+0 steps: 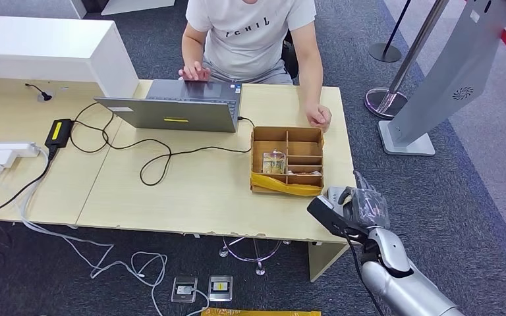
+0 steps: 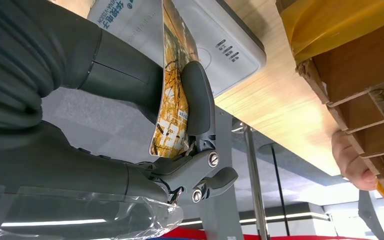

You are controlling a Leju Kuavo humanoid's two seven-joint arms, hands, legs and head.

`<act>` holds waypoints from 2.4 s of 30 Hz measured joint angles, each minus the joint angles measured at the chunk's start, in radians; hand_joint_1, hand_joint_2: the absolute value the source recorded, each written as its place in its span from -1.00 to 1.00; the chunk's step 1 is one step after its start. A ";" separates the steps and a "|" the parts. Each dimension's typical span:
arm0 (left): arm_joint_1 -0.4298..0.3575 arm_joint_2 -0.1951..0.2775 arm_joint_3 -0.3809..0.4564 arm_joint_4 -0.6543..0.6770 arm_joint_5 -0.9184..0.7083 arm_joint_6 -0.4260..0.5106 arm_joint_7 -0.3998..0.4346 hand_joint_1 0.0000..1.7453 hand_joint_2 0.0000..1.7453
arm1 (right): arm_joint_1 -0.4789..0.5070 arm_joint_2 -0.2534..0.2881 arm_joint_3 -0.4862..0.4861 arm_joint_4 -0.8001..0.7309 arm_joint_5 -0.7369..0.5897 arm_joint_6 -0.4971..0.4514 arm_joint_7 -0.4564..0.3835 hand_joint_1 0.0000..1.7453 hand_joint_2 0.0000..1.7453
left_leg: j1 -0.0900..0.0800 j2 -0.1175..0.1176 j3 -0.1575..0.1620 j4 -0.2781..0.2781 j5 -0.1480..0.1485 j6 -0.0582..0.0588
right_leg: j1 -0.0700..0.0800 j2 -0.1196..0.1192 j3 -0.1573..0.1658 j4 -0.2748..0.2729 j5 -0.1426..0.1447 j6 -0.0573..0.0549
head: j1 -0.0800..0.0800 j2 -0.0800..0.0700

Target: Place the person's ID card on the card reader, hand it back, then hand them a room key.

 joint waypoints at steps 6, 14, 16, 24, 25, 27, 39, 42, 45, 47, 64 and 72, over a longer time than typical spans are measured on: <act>0.000 0.000 0.000 0.000 0.000 -0.003 0.000 -1.00 -1.00 | -0.005 0.002 0.000 0.010 -0.007 -0.011 0.003 1.00 1.00 | 0.000 0.000 0.001 0.000 0.000 0.000 | 0.000 0.000 0.000 0.000 0.000 0.000 | 0.000 0.000; 0.000 0.001 0.000 0.000 0.002 -0.015 -0.004 -1.00 -1.00 | -0.020 0.002 0.000 0.008 0.006 -0.019 0.006 1.00 1.00 | 0.000 0.000 0.000 0.000 0.000 0.000 | 0.000 0.000 0.000 0.000 0.000 0.000 | 0.000 0.000; 0.000 0.002 0.000 0.000 0.011 -0.016 -0.004 -1.00 -1.00 | -0.034 0.002 -0.001 -0.004 0.003 -0.020 0.008 1.00 1.00 | 0.000 0.000 0.000 0.000 0.000 0.000 | 0.000 0.000 0.000 0.000 0.001 0.000 | 0.000 0.000; 0.000 0.004 0.000 0.000 0.027 -0.023 -0.007 -1.00 -1.00 | -0.152 0.002 -0.010 -0.109 -0.038 -0.030 0.043 1.00 1.00 | 0.000 0.002 0.000 0.000 0.000 0.000 | 0.000 0.002 -0.001 0.000 0.002 0.000 | 0.000 0.000; 0.000 0.005 0.000 0.000 0.026 -0.024 -0.008 -1.00 -1.00 | -0.179 0.002 -0.010 -0.127 -0.032 -0.023 0.057 1.00 1.00 | 0.000 0.002 0.000 0.000 0.001 0.000 | 0.000 0.002 -0.001 0.000 0.002 0.000 | 0.000 0.000; 0.000 0.006 0.000 0.000 0.023 -0.027 -0.011 -1.00 -1.00 | -0.226 0.002 -0.010 -0.158 -0.025 -0.006 0.079 1.00 1.00 | 0.000 0.002 0.000 0.000 0.001 0.000 | 0.000 0.002 -0.001 0.000 0.002 0.000 | 0.000 0.000; 0.000 0.005 -0.001 0.000 0.049 -0.048 -0.032 -1.00 -1.00 | -0.331 0.055 0.011 -0.225 -0.019 0.016 0.054 1.00 1.00 | 0.000 0.002 -0.001 0.000 0.001 0.000 | 0.000 0.002 -0.001 0.000 0.002 0.000 | 0.000 0.000; 0.000 0.000 -0.001 -0.001 0.052 -0.044 -0.033 -1.00 -1.00 | -0.328 0.074 0.024 -0.224 -0.009 0.014 0.049 1.00 1.00 | 0.000 0.002 0.000 0.000 0.001 0.000 | 0.000 0.002 -0.001 0.000 0.002 0.000 | 0.000 0.000; 0.000 -0.004 -0.001 -0.001 0.052 -0.034 -0.031 -1.00 -1.00 | -0.325 0.086 0.036 -0.220 -0.008 0.014 0.046 1.00 1.00 | 0.000 0.002 -0.001 0.000 0.001 0.000 | 0.000 0.002 -0.001 0.000 0.002 0.000 | 0.000 0.000; 0.000 -0.007 -0.001 -0.001 0.052 -0.029 -0.031 -1.00 -1.00 | -0.322 0.090 0.042 -0.216 -0.008 0.014 0.045 1.00 1.00 | 0.000 0.002 -0.001 0.000 0.001 0.000 | 0.000 0.002 -0.001 0.000 0.002 0.000 | 0.000 0.000; 0.000 -0.020 -0.004 -0.003 0.012 -0.034 -0.041 -1.00 -1.00 | -0.284 0.075 0.044 -0.186 0.136 0.038 0.126 -1.00 1.00 | 0.000 0.002 0.000 0.000 0.001 0.000 | 0.000 0.002 -0.002 0.000 0.002 0.000 | 0.000 0.000; 0.000 -0.021 -0.009 -0.003 0.004 -0.034 -0.042 -1.00 -1.00 | -0.261 0.042 0.043 -0.200 0.160 0.080 0.145 -1.00 1.00 | 0.000 0.002 0.000 0.000 0.001 0.000 | 0.000 0.003 -0.002 0.000 0.002 0.000 | 0.000 0.000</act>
